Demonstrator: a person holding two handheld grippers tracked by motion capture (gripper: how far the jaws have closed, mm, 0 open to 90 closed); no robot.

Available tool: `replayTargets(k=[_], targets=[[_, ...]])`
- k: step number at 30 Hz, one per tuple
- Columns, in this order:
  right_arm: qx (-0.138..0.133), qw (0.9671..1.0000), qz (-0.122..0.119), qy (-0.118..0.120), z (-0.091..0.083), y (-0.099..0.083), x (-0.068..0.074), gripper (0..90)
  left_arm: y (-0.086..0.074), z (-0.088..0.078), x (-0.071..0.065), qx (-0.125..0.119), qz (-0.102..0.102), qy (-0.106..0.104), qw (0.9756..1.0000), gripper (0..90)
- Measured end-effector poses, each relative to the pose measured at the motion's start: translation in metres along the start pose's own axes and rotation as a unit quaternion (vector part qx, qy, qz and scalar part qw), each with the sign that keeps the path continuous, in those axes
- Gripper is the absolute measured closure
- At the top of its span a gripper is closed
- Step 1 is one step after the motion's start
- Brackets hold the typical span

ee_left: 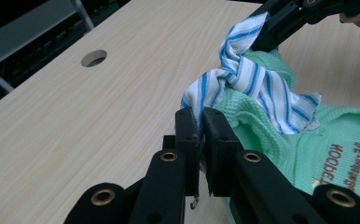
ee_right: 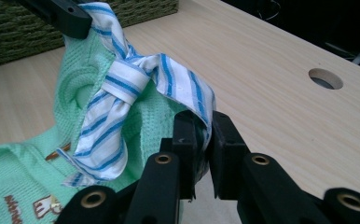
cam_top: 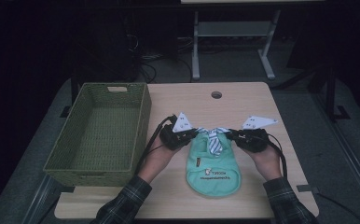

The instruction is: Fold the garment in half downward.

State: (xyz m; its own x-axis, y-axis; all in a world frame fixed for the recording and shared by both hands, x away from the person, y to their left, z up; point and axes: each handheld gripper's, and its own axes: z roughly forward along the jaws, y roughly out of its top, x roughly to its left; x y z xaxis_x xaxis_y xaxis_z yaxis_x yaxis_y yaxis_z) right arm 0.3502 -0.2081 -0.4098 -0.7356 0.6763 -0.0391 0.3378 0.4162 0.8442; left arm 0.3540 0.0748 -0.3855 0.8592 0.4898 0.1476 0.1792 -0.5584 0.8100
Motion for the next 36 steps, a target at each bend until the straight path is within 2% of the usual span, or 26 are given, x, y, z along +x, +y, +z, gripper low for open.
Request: replayTargets(k=[5,7,9,12,14,19,23,27,29,33,36], targets=[[-0.001,0.9998,0.011,0.015,-0.005,-0.006,0.003,80.1,-0.005,-0.005,-0.002,-0.008,-0.026,-0.032,0.9991,84.7],[-0.001,0.9997,0.013,0.019,-0.007,-0.008,0.005,80.2,-0.006,-0.007,-0.006,-0.009,-0.030,-0.040,0.9987,84.6],[0.001,0.9998,0.005,0.019,-0.009,-0.010,0.008,80.2,-0.008,-0.009,-0.011,-0.008,-0.029,-0.044,0.9986,84.5],[0.004,0.9997,0.011,0.023,-0.013,-0.015,0.016,80.1,-0.012,-0.013,-0.019,-0.006,-0.019,-0.047,0.9987,84.3],[0.003,0.9996,0.001,0.027,-0.016,-0.019,0.019,79.8,-0.015,-0.014,-0.023,-0.004,-0.013,-0.048,0.9988,84.3],[0.010,0.9993,0.003,0.035,-0.021,-0.027,0.030,79.4,-0.022,-0.015,-0.031,0.001,-0.013,-0.058,0.9982,84.0],[0.015,0.9990,-0.004,0.041,-0.024,-0.035,0.037,79.2,-0.028,-0.016,-0.040,0.008,-0.004,-0.065,0.9978,83.7],[0.026,0.9985,0.002,0.049,-0.025,-0.044,0.041,79.3,-0.033,-0.015,-0.048,0.021,0.002,-0.079,0.9966,83.3],[0.031,0.9982,0.004,0.052,-0.026,-0.048,0.043,79.3,-0.036,-0.013,-0.054,0.025,-0.002,-0.087,0.9959,83.0],[0.044,0.9973,0.002,0.059,-0.029,-0.055,0.050,79.4,-0.041,-0.011,-0.065,0.045,0.002,-0.104,0.9935,82.3],[0.053,0.9965,-0.001,0.064,-0.031,-0.062,0.056,79.6,-0.044,-0.007,-0.073,0.055,-0.003,-0.116,0.9918,82.2]])
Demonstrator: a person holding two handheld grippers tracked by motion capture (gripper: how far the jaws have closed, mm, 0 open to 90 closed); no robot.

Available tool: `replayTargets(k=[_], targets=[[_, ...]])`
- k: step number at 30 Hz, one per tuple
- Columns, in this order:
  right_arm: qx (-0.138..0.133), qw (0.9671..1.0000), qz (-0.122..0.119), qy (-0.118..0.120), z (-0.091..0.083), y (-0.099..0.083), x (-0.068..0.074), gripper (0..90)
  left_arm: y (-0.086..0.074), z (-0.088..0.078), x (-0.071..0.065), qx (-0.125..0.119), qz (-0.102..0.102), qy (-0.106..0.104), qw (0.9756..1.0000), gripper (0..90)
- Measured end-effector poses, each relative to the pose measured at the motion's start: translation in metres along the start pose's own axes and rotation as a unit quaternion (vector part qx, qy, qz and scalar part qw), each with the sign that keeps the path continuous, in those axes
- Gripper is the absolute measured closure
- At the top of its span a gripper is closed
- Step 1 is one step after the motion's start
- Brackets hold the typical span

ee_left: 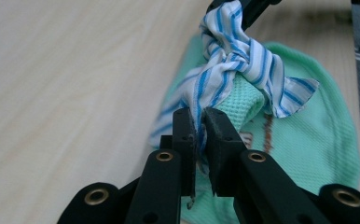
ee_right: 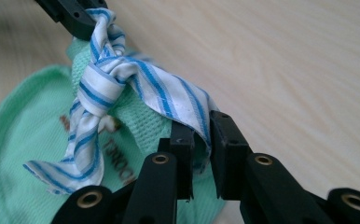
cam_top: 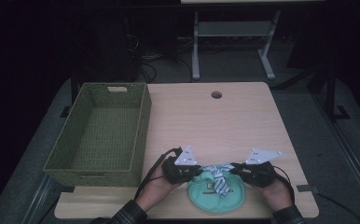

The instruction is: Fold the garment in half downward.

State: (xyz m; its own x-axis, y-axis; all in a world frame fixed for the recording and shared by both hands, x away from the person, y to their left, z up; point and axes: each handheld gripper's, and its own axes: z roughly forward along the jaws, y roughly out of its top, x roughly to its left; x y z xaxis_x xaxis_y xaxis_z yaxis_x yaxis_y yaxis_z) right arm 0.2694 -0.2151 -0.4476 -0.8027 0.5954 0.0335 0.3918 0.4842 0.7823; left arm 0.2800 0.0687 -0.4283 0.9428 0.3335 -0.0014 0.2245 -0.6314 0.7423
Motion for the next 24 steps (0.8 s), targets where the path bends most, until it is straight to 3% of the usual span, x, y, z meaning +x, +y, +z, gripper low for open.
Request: replayTargets(k=[7,10,13,16,19,24], targets=[[0.020,0.9997,0.006,0.013,0.000,-0.013,0.007,80.8,-0.010,0.014,-0.011,0.045,0.001,-0.018,0.9988,81.6],[0.029,0.9994,0.008,0.017,0.002,-0.015,0.008,82.5,-0.012,0.020,-0.012,0.062,0.008,-0.015,0.9979,81.8],[0.042,0.9989,0.005,0.019,0.006,-0.016,0.008,85.7,-0.012,0.022,-0.009,0.062,0.008,-0.014,0.9979,82.2],[0.046,0.9985,0.014,0.025,0.009,-0.016,0.007,87.4,-0.013,0.022,-0.006,0.059,0.006,-0.004,0.9982,82.4],[0.045,0.9984,0.017,0.030,0.012,-0.015,0.005,88.0,-0.011,0.022,0.001,0.071,0.020,0.015,0.9972,82.5],[0.043,0.9989,0.011,0.016,0.022,-0.006,0.001,88.2,-0.007,0.025,0.016,0.077,0.025,0.053,0.9953,82.5]])
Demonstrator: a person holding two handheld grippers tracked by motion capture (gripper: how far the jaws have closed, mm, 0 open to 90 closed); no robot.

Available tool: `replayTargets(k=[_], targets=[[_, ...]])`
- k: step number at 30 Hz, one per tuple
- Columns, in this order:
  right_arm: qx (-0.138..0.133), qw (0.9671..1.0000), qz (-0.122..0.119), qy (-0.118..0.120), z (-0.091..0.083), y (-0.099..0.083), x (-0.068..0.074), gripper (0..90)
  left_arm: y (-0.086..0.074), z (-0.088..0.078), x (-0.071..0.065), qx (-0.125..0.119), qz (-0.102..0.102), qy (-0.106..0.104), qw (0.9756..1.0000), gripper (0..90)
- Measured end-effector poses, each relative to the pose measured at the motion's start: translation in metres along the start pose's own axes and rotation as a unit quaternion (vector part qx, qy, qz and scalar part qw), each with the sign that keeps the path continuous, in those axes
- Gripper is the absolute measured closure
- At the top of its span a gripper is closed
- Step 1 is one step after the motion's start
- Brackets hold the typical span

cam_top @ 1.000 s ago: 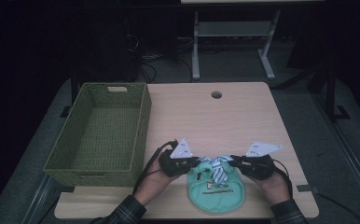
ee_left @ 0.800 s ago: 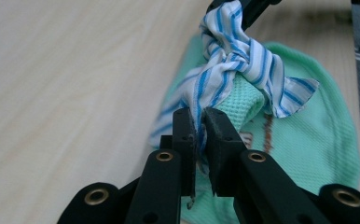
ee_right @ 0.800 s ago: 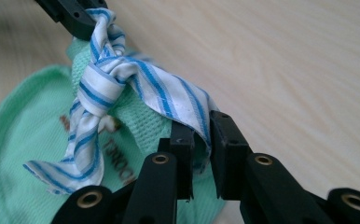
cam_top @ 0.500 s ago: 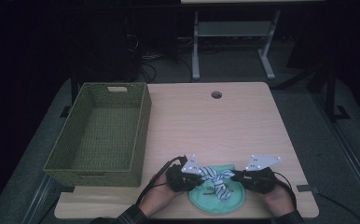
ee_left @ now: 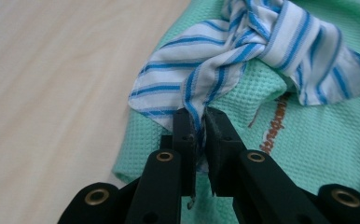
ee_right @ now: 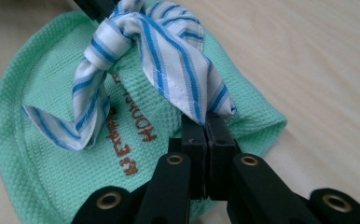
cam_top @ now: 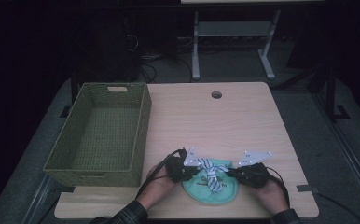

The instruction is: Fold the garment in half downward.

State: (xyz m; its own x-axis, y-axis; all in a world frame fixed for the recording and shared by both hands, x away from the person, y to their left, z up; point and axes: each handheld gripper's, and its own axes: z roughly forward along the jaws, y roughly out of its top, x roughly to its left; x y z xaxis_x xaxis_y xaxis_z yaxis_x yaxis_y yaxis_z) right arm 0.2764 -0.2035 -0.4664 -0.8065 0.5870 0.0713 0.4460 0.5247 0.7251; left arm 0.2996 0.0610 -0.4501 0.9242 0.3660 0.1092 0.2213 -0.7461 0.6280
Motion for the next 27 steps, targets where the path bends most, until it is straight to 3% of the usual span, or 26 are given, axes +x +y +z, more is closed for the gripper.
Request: replayTargets(k=[3,7,13,17,21,25,27], targets=[[-0.003,0.9999,-0.002,-0.013,0.006,0.006,-0.007,88.1,0.002,0.002,0.009,-0.001,-0.009,0.010,0.9999,82.3],[-0.005,0.9999,0.002,-0.014,0.007,0.010,-0.011,82.7,0.001,-0.003,0.013,-0.013,-0.028,0.002,0.9995,78.3],[-0.025,0.9994,0.019,0.014,-0.010,0.011,-0.013,70.4,0.001,-0.027,0.013,-0.054,-0.053,-0.032,0.9967,66.8],[-0.040,0.9988,0.021,0.020,-0.024,0.013,-0.012,67.3,0.003,-0.042,0.013,-0.074,-0.058,-0.037,0.9949,64.8],[-0.060,0.9978,0.021,0.020,-0.035,0.019,-0.013,68.4,0.005,-0.049,0.019,-0.083,-0.067,-0.036,0.9937,72.9],[-0.064,0.9977,0.018,0.008,-0.038,0.027,-0.022,81.3,0.008,-0.047,0.029,-0.080,-0.072,-0.028,0.9938,87.3],[-0.065,0.9977,0.018,0.005,-0.034,0.032,-0.029,87.0,0.010,-0.042,0.035,-0.076,-0.080,-0.030,0.9934,89.6]])
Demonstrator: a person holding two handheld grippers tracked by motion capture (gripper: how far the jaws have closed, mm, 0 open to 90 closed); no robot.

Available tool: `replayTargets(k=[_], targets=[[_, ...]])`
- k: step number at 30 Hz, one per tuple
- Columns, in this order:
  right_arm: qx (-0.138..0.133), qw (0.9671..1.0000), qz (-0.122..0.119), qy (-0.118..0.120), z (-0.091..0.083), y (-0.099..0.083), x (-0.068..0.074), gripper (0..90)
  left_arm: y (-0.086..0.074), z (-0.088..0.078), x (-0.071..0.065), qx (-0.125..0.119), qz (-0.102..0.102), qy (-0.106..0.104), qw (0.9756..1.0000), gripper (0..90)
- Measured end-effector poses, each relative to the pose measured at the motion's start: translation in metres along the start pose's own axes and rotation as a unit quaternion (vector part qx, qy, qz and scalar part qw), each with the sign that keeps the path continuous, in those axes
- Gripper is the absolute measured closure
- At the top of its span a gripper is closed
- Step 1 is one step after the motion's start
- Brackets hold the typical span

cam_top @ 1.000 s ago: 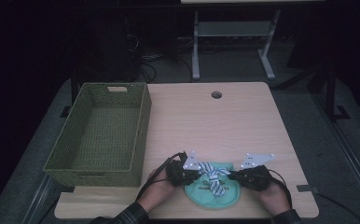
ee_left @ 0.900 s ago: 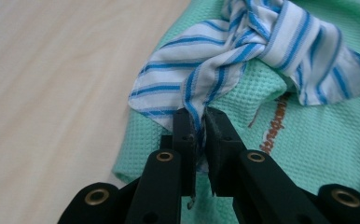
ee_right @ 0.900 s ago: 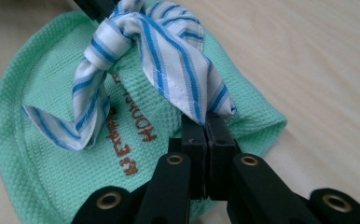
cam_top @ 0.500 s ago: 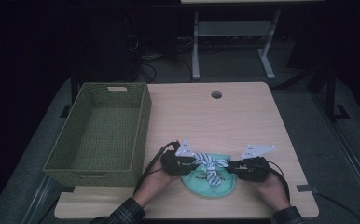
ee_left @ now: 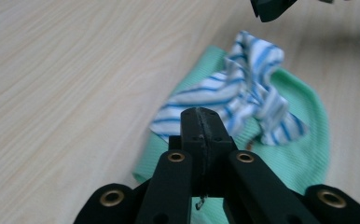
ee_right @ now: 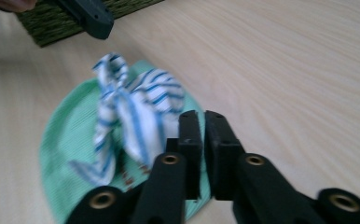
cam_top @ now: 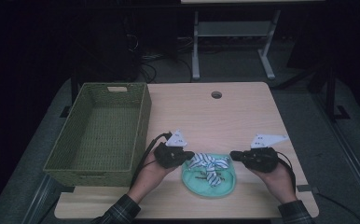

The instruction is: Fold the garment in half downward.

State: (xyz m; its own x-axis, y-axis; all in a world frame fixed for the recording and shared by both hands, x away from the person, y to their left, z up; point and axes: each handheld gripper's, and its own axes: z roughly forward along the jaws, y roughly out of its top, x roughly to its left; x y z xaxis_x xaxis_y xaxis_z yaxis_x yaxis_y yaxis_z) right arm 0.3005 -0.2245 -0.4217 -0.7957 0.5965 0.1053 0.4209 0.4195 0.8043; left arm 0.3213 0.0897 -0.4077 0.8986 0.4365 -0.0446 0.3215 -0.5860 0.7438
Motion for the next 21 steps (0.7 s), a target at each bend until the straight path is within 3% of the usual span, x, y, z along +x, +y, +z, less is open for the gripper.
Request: replayTargets(k=[4,10,21], targets=[[0.010,0.9999,0.002,0.003,0.018,0.009,-0.013,89.8,0.003,0.016,0.009,0.014,-0.005,0.005,0.9999,89.6],[0.038,0.9990,0.004,0.024,0.041,0.007,-0.017,89.8,-0.002,0.031,0.007,0.034,-0.017,-0.018,0.9991,89.5],[0.030,0.9977,-0.003,0.061,0.027,-0.004,0.000,89.8,-0.010,0.024,-0.009,0.037,-0.022,-0.062,0.9972,89.2]])
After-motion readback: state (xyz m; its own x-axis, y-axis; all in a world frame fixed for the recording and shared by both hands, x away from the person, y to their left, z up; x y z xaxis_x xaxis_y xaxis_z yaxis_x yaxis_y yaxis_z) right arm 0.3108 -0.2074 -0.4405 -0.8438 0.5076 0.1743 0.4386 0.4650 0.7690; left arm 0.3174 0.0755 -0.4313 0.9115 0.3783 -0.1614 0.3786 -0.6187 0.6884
